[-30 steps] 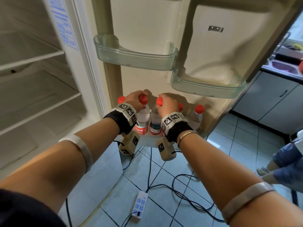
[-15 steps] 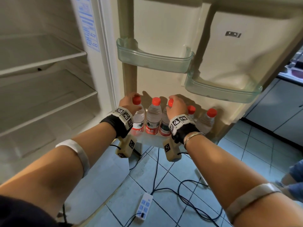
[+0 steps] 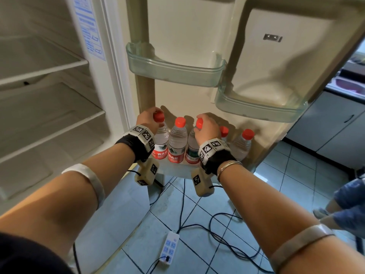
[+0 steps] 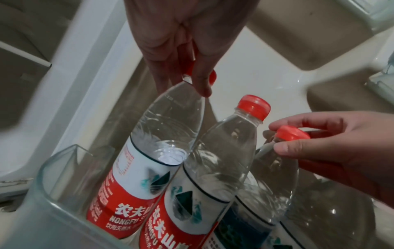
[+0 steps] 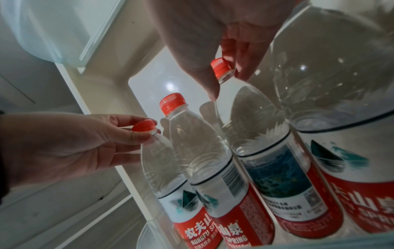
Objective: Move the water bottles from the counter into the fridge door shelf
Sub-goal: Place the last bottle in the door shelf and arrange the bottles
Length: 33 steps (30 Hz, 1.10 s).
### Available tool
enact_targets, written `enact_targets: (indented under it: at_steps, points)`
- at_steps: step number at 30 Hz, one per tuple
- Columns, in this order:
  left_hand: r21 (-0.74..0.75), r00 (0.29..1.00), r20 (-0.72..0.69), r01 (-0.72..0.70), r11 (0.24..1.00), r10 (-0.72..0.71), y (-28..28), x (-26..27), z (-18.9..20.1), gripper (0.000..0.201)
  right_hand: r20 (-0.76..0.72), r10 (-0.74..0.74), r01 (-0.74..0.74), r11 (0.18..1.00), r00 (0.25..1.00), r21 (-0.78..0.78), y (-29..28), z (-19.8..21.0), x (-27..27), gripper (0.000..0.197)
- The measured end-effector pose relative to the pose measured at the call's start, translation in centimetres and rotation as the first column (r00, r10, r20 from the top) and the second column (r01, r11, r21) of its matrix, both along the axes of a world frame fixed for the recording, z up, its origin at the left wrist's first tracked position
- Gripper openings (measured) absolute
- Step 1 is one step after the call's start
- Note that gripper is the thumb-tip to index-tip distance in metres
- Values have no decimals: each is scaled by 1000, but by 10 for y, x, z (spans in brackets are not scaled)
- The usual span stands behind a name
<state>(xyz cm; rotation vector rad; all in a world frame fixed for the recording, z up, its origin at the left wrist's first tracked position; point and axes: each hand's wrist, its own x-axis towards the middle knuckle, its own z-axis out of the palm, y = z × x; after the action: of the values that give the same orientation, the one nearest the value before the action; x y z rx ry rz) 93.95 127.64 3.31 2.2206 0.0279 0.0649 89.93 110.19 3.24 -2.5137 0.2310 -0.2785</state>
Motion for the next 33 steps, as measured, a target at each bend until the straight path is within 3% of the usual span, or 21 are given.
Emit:
enact_targets:
  at_steps: [11, 20, 29, 33]
  points:
    - [-42, 997, 75, -23, 999, 26, -2, -15, 1, 44, 78, 7, -9, 999, 997, 33, -1, -3, -8, 45]
    - [-161, 983, 182, -5, 987, 35, -21, -44, 10, 36, 183, -101, 92, 994, 978, 59, -8, 4, -38, 28]
    - [-210, 970, 213, 160, 965, -114, -60, -71, 11, 30, 365, -171, 147, 985, 915, 94, -48, 8, -69, 23]
    - [-242, 977, 197, 128, 962, -80, -79, -74, 4, 33, 447, -212, 200, 977, 869, 76, -85, 11, -84, 23]
